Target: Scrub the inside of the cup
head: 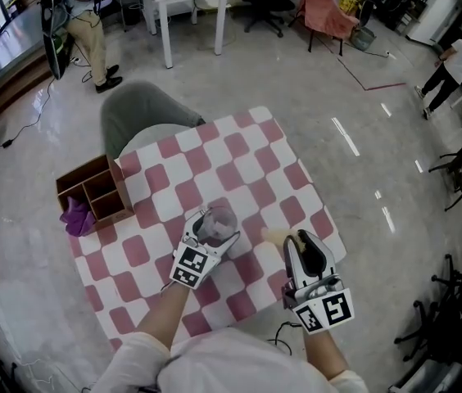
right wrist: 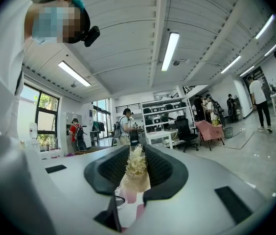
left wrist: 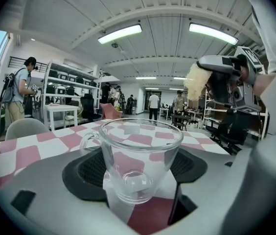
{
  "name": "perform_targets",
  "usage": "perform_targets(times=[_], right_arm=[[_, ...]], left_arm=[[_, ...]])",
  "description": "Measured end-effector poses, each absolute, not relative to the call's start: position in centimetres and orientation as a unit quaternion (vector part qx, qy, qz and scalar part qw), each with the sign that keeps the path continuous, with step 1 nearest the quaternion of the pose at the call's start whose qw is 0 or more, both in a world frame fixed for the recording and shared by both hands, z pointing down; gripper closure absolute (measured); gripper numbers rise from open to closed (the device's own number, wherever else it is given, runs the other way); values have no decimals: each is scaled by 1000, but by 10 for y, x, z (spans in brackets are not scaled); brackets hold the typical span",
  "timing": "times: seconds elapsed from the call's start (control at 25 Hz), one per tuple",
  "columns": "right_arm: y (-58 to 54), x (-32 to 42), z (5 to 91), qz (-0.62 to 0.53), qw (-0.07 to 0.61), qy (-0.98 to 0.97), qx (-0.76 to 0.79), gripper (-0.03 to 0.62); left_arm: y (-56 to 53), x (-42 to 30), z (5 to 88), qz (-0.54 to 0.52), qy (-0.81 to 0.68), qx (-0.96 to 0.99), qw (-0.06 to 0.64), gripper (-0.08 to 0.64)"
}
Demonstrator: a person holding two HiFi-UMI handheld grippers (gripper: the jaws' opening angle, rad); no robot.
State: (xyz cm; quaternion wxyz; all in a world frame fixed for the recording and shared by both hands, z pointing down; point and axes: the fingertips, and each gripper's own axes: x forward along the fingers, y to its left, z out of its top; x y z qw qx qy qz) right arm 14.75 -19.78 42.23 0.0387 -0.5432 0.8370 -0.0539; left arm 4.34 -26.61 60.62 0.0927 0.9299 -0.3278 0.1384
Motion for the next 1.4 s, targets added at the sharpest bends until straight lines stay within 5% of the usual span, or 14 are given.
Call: perform_targets(times=[1.4], right_arm=[[-139,69,363,-1,97,891,-443,492]], left_arm=[[-173,-2,508,261,-303,917,-18,183]])
